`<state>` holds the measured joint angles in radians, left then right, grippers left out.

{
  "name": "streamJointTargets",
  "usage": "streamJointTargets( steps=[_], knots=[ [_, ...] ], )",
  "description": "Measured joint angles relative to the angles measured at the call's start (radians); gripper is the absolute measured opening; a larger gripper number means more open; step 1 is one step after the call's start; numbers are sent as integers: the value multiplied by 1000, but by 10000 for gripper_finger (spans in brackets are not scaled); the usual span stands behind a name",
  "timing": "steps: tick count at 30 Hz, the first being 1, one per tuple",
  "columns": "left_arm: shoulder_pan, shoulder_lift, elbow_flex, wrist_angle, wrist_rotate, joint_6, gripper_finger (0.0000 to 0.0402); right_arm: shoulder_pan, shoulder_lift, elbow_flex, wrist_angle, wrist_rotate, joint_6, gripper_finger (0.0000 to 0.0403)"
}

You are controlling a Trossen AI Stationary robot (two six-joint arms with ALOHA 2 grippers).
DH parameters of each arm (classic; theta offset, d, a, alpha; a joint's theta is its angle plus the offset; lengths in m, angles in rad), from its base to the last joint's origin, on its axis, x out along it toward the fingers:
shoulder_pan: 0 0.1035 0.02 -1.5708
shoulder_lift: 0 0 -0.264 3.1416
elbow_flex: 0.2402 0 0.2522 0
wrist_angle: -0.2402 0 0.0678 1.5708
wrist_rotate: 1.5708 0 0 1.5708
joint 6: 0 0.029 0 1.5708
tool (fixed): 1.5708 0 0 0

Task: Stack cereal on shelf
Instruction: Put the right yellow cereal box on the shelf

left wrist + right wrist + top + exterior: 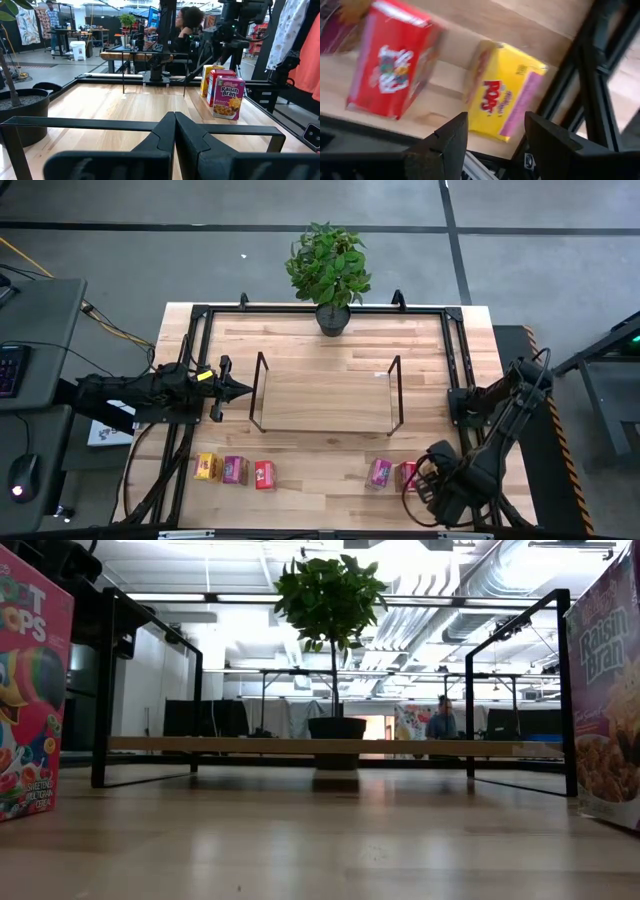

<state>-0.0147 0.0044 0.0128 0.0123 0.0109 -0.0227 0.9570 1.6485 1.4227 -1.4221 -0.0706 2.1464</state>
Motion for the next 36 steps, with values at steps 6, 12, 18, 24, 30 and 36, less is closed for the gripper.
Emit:
streamJointTargets(
  steps=[6,12,18,24,30,36],
  knots=[
    [0,0,0,0,0,0,0,4,0,0,-12,-15,0,189],
    [0,0,0,0,0,0,0,4,0,0,-67,-28,45,189],
    [0,0,0,0,0,0,0,4,0,0,-71,-27,53,189],
    [0,0,0,0,0,0,0,4,0,0,-68,-26,26,189],
    [0,0,0,0,0,0,0,4,0,0,-67,-36,29,189],
    [0,0,0,0,0,0,0,4,0,0,-67,-24,29,224]
  ],
)
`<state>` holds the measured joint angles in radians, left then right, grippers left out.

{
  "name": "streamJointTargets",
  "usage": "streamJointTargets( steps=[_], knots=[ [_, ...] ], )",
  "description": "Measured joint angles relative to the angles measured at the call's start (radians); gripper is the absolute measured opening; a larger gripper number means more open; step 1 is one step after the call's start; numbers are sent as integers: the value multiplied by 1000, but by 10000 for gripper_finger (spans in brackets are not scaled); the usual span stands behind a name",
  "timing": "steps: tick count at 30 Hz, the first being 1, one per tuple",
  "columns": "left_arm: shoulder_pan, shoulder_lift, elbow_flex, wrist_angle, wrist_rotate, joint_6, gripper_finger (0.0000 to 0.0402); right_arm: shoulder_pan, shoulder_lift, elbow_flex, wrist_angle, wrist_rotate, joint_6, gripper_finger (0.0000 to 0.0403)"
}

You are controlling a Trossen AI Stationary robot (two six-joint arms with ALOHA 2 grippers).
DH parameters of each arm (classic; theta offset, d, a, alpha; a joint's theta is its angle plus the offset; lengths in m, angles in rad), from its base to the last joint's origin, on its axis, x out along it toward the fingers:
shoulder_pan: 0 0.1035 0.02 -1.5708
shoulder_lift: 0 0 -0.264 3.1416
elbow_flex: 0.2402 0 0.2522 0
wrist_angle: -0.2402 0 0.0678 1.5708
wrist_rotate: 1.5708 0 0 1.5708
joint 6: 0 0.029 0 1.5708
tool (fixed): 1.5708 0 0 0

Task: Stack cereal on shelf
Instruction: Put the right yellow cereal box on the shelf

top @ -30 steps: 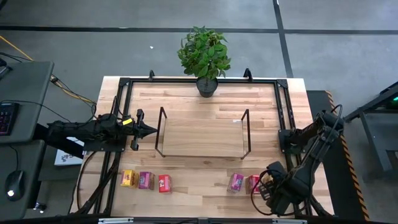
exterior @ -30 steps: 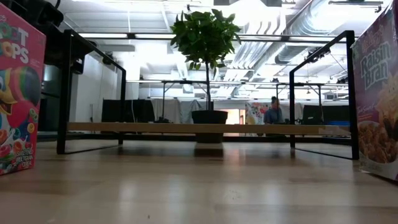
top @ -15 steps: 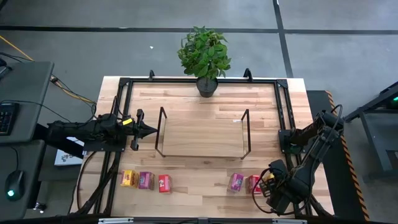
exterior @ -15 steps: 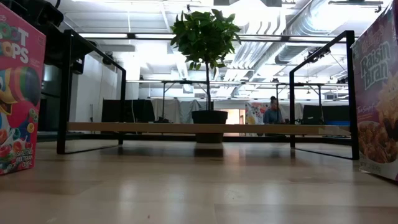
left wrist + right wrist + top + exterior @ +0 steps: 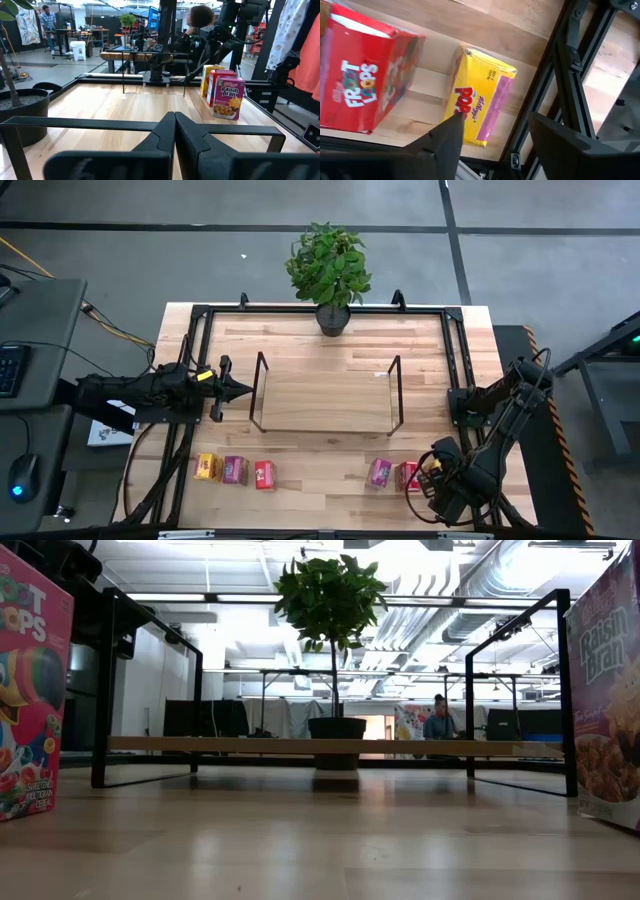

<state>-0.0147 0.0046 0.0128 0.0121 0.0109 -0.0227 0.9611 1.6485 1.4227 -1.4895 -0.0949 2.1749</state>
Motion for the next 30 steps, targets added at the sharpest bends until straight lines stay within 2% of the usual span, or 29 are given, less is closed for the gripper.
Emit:
streamJointTargets(
  steps=[5,8,30],
  knots=[
    [0,0,0,0,0,0,0,-1,0,0,2,29,-30,295],
    [0,0,0,0,0,0,0,0,0,0,13,3,-44,313],
    [0,0,0,0,0,0,0,2,0,-10,15,70,113,316]
  ],
)
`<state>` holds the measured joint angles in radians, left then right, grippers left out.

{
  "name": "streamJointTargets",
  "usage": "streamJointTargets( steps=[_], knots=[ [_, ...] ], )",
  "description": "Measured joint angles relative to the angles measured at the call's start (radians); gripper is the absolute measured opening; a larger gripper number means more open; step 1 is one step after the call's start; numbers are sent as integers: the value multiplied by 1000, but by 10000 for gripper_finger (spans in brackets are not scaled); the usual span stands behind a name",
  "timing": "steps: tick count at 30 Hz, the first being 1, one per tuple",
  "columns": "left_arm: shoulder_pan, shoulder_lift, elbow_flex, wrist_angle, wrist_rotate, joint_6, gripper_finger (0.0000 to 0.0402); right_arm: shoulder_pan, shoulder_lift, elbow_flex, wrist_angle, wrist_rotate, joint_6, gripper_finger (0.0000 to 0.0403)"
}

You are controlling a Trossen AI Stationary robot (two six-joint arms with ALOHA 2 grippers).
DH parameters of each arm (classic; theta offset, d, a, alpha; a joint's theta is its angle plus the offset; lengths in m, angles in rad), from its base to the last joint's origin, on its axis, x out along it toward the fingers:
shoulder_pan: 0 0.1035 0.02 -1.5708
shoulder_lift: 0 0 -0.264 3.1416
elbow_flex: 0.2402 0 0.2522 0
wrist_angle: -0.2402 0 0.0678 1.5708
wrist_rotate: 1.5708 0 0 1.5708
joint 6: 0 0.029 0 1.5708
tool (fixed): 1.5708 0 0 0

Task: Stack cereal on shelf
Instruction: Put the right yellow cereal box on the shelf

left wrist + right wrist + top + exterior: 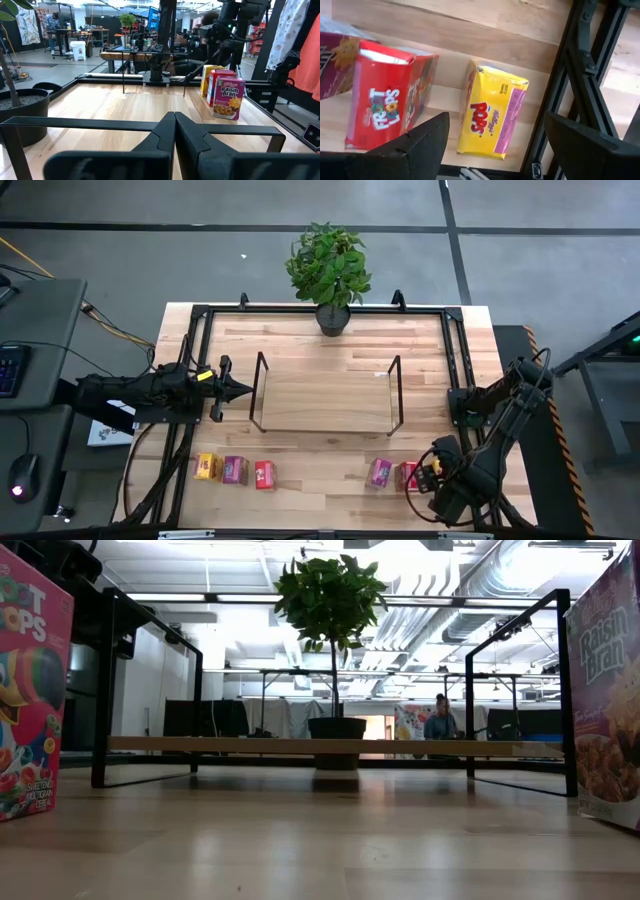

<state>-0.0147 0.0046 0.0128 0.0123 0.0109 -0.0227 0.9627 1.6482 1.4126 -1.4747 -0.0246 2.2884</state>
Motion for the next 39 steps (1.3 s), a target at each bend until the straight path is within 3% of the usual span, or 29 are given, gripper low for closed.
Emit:
streamJointTargets(
  steps=[6,16,26,30,39],
  knots=[
    [0,0,0,0,0,0,0,0,1,-101,91,-59,-13,316],
    [0,0,0,0,0,0,0,0,1,-208,223,-54,-37,316],
    [0,0,0,0,0,0,0,0,1,-222,248,-51,-46,309],
    [0,0,0,0,0,0,0,0,1,-222,248,-54,-56,273],
    [0,0,0,0,0,0,0,0,-18,-221,264,-61,-135,142]
  ],
)
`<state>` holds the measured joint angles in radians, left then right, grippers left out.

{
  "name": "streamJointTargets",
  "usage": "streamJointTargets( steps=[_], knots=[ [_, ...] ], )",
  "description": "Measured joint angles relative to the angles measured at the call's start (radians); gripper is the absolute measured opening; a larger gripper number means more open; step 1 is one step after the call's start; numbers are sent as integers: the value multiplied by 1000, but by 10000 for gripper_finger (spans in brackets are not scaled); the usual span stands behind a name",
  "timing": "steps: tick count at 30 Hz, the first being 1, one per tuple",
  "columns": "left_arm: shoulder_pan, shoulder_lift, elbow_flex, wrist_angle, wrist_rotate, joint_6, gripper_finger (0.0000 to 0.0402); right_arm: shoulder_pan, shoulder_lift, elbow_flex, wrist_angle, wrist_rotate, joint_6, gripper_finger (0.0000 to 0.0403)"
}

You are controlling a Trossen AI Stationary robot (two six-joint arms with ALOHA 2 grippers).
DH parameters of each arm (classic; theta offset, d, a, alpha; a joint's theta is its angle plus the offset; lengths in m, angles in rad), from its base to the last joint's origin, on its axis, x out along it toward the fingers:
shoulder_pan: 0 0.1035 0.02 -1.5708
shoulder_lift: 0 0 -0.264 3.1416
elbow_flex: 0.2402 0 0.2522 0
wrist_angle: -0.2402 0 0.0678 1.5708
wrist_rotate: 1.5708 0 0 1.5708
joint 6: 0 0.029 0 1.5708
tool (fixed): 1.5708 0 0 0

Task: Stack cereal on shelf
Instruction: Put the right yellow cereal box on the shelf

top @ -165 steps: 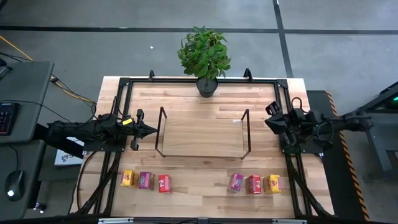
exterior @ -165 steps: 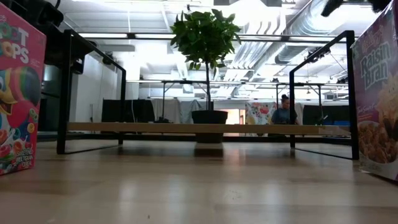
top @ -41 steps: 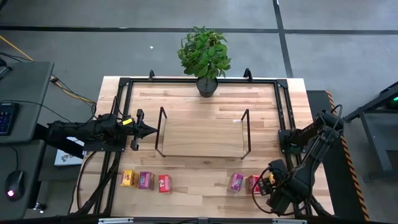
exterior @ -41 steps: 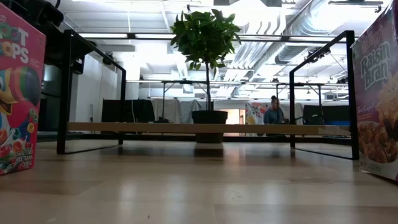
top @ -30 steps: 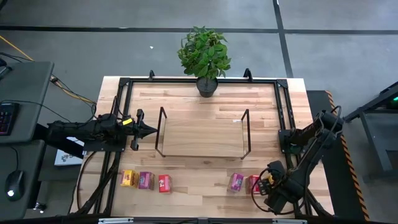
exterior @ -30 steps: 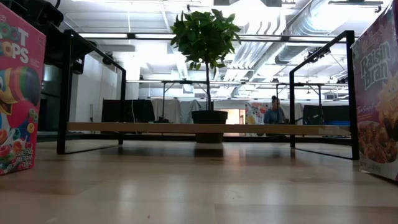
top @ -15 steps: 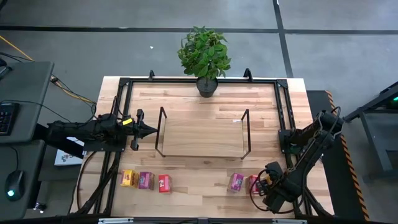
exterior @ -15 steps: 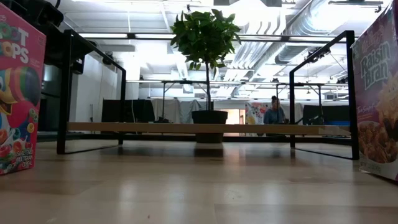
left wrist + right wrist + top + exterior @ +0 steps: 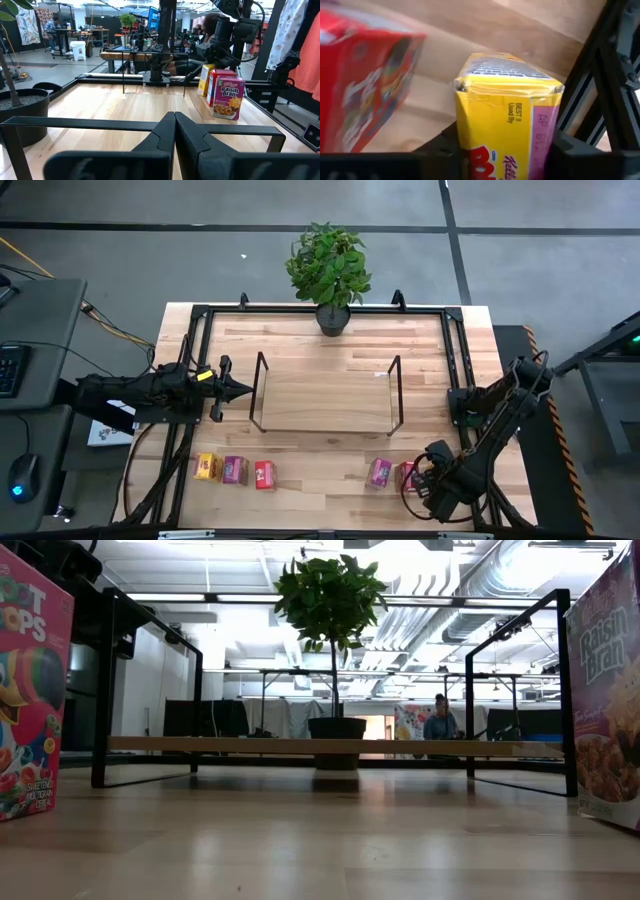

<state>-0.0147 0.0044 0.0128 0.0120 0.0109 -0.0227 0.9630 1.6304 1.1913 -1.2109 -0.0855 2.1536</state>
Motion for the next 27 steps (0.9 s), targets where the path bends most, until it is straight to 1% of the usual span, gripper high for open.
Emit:
streamJointTargets(
  steps=[4,8,11,15,17,20,23,25,27],
  knots=[
    [0,0,0,0,0,0,0,0,-44,41,-18,6,-46,109],
    [0,0,0,0,0,0,0,0,-99,129,-93,88,-93,102],
    [0,0,0,0,0,0,0,0,-132,222,-181,194,-130,101],
    [0,0,0,0,0,0,0,-1,-139,372,-348,342,-177,100],
    [0,0,0,0,0,0,0,-8,-145,428,-361,428,-225,100],
    [0,0,0,0,0,0,0,-29,-153,487,-355,604,-359,99],
    [0,0,0,0,0,0,0,-80,-153,515,-355,793,-465,99],
    [0,0,0,0,0,0,0,-134,-152,516,-338,839,-536,99],
    [0,0,0,0,0,0,0,-197,-151,511,-323,842,-591,99]
  ],
)
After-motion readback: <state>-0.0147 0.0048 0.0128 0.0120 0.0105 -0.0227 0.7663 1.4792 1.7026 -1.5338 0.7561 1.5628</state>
